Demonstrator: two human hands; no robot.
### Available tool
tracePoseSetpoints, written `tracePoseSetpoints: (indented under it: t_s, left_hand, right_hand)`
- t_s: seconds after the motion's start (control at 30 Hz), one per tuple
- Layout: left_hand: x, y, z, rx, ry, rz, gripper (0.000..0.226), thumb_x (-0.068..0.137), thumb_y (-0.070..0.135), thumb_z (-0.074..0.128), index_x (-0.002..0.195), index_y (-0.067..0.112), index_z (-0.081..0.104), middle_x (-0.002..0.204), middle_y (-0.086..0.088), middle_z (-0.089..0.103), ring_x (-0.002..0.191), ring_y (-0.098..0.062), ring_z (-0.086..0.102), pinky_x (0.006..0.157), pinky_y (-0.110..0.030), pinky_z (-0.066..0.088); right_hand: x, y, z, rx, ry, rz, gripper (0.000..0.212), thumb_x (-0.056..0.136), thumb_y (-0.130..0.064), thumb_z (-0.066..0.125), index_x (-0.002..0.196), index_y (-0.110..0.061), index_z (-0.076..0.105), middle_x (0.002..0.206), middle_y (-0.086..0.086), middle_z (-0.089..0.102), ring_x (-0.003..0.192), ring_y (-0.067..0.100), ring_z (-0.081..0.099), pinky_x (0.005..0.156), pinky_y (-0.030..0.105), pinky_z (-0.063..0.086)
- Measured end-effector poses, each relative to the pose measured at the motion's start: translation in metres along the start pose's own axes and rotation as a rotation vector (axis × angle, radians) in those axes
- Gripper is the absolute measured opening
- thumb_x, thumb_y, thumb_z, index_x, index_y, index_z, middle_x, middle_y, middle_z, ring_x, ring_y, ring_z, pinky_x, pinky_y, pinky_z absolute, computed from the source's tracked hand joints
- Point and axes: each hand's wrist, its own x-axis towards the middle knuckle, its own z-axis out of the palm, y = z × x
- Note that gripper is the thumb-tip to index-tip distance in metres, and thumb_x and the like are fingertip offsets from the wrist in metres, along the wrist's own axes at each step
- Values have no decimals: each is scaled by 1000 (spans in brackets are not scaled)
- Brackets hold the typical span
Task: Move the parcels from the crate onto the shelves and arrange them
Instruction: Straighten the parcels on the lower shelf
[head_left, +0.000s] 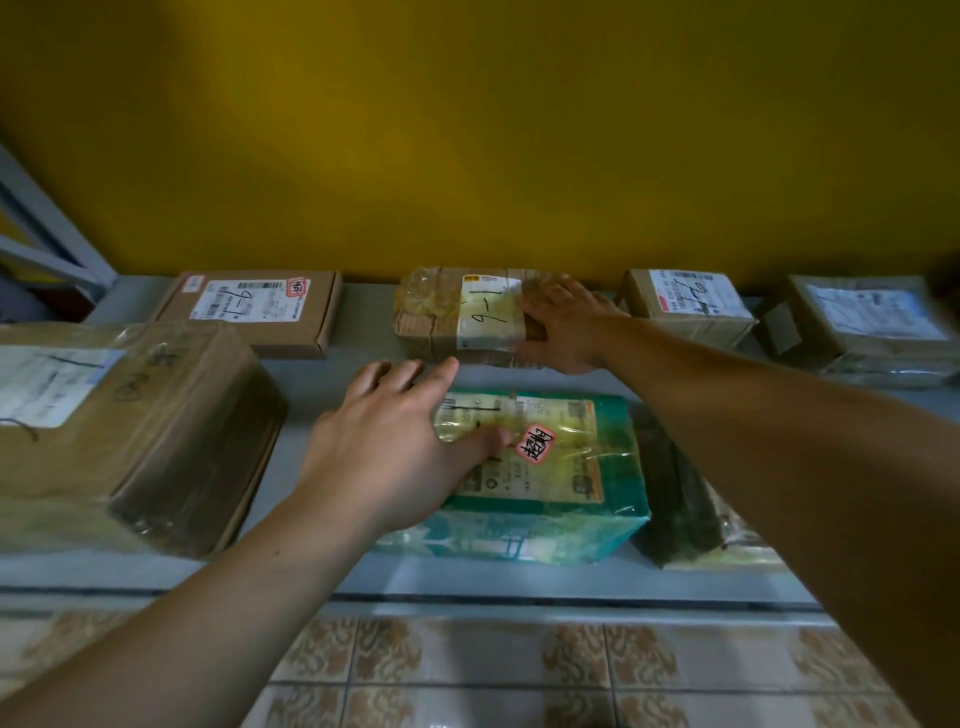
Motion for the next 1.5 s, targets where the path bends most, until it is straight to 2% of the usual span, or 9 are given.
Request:
tracePoseSetpoints:
  t_s: [0.1,0.17,0.23,0.3,0.47,0.6,0.7,1.03,1.5]
  left_hand:
    - [3,-1,-4,-34,-77,-26,93,70,89,17,151,43,12,159,15,15,147,-17,9,113,-48,28]
    - [7,-2,-11,-190,-90,-37,71,88,75,30,150,43,19,160,14,12,148,-17,8,117,-50,20]
    - [4,-5,-24,-346,-41,-46,57,96,58,38,149,40,27,161,13,13,148,-15,12,119,-46,16]
    - [0,-18,-41,-300,49,-27,55,97,53,39,149,37,30,160,14,14,146,-13,18,119,-44,17]
    - [1,-102,-75,-61,207,-126,63,94,59,38,149,28,33,159,3,22,147,-20,16,118,-48,18]
    - [-3,-173,-61,126,65,-338,80,84,79,24,152,37,16,163,3,8,148,-29,3,116,-57,15]
    - [-10,-195,-37,58,-55,-485,85,78,87,19,151,46,3,163,6,1,147,-35,-1,114,-63,9]
    - [-24,-173,-40,14,-58,-487,88,82,77,41,151,46,-2,162,10,-10,147,-34,-12,111,-69,1]
    - [-27,-153,-26,29,-19,-434,80,86,73,33,152,42,1,163,7,-4,147,-39,-6,109,-72,8]
  right_hand:
    - [-20,-16,-18,111,35,-1,78,95,-68,38,158,-28,16,167,7,7,153,28,2,121,48,12]
    - [-36,-26,-31,156,80,1,74,97,-66,37,158,-28,21,166,5,14,152,26,10,120,46,18]
    - [-55,-40,-43,148,113,-11,69,99,-64,35,157,-28,24,165,2,20,151,25,16,119,45,21]
    - [-75,-57,-54,133,104,-31,67,99,-64,33,156,-29,25,164,2,23,150,26,19,118,46,22]
    - [-120,-111,-59,150,-65,-88,75,95,-72,27,158,-32,12,164,7,20,149,32,23,117,49,27]
    - [-129,-135,-33,38,-113,-93,85,93,-75,23,159,-26,4,164,12,15,149,35,17,116,55,21]
    - [-128,-134,-22,11,-46,-69,84,92,-76,22,158,-27,4,162,12,20,147,32,21,114,53,23]
    - [-131,-138,-19,44,12,-29,80,93,-74,26,158,-31,8,161,8,24,146,28,24,115,49,21]
    - [-124,-134,-15,54,38,-20,79,91,-75,27,157,-33,11,163,5,23,147,27,23,117,48,22]
